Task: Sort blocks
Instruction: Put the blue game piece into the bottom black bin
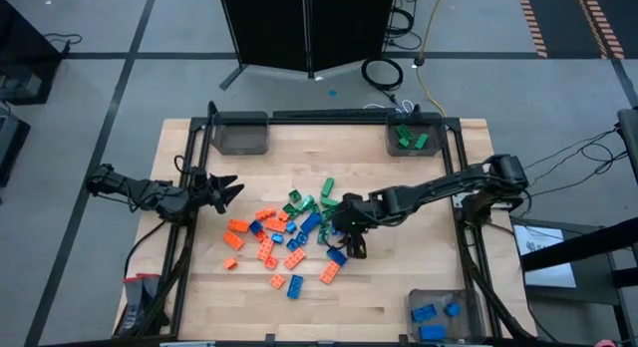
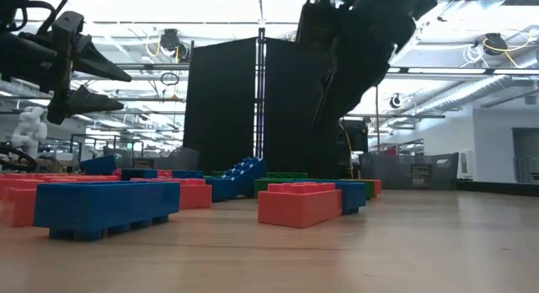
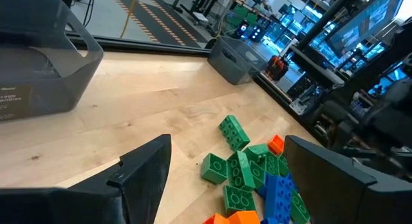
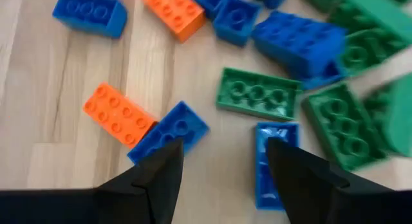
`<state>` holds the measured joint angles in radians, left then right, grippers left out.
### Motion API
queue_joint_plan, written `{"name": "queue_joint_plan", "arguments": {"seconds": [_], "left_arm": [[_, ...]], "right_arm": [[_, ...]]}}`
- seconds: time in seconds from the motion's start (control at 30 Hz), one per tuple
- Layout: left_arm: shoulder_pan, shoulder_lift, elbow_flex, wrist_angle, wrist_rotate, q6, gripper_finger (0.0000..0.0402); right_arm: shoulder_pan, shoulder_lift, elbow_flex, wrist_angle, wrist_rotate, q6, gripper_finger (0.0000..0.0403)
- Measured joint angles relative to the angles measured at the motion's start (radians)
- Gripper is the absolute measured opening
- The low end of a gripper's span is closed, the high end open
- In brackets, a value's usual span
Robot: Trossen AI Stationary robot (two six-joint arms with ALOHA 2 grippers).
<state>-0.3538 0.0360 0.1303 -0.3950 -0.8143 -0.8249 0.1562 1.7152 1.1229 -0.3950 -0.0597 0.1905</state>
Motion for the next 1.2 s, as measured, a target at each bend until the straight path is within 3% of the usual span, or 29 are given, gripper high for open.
{"name": "queue_joint_plan", "arguments": {"seconds": [0.27,0.5,1.2], "left_arm": [[0.0,0.0,0.0,0.0,0.0,0.001,0.0303],[0.0,0.001,0.0,0.0,0.0,0.023,0.0303],[0.0,0.004,0.0,0.0,-0.001,0.029,0.0303]], "right_arm": [[-0.008,0.072,0.0,0.033,0.005,-0.033,0.0217],[-0.028,0.072,0.0,0.042,0.06,-0.055,0.0217],[-0.052,0.117,-0.001,0.024,0.062,-0.072,0.0217]]}}
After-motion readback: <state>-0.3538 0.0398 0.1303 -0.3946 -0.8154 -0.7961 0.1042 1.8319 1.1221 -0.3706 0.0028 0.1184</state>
